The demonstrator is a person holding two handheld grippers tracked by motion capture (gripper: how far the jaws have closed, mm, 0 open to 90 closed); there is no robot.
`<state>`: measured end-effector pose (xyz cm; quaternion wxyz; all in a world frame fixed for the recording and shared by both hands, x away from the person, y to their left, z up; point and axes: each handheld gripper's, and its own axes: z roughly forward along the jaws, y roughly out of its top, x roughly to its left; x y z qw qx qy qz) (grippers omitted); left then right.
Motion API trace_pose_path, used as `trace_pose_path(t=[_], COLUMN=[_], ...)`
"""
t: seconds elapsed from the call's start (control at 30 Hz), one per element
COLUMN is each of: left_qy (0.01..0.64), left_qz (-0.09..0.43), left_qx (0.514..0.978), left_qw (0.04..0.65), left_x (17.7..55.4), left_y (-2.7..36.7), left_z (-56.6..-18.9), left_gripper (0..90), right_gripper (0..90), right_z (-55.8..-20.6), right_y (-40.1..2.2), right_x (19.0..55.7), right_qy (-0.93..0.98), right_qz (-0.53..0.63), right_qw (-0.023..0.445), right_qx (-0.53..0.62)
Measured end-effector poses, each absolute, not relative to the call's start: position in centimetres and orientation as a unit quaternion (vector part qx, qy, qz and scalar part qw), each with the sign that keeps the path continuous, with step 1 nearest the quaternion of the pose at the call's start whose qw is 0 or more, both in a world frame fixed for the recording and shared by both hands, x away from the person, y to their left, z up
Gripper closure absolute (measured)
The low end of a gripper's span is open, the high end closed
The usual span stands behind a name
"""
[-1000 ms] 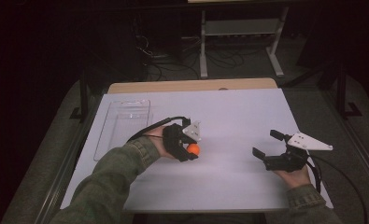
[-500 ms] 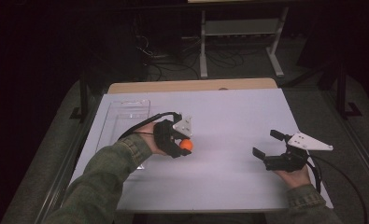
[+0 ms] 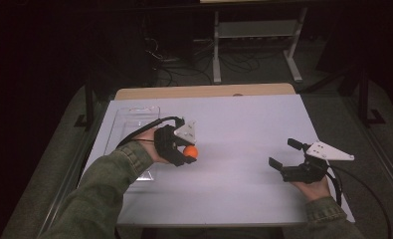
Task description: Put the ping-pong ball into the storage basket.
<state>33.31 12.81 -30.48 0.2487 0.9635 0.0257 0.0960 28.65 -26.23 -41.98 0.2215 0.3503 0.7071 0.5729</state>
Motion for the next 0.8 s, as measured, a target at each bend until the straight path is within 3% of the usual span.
trace_pose_path(t=[0.8], left_qy=[0.067], left_qz=[0.122], left_qx=[0.959], left_qw=[0.245], left_x=[33.0], left_y=[17.6], left_z=[-29.1], left_gripper=[50.5], right_gripper=[0.0], right_z=[-42.0], right_y=[-26.2], right_x=[28.7], right_qy=[0.708], right_qz=[0.571], right_qw=[0.221], right_qx=[0.351])
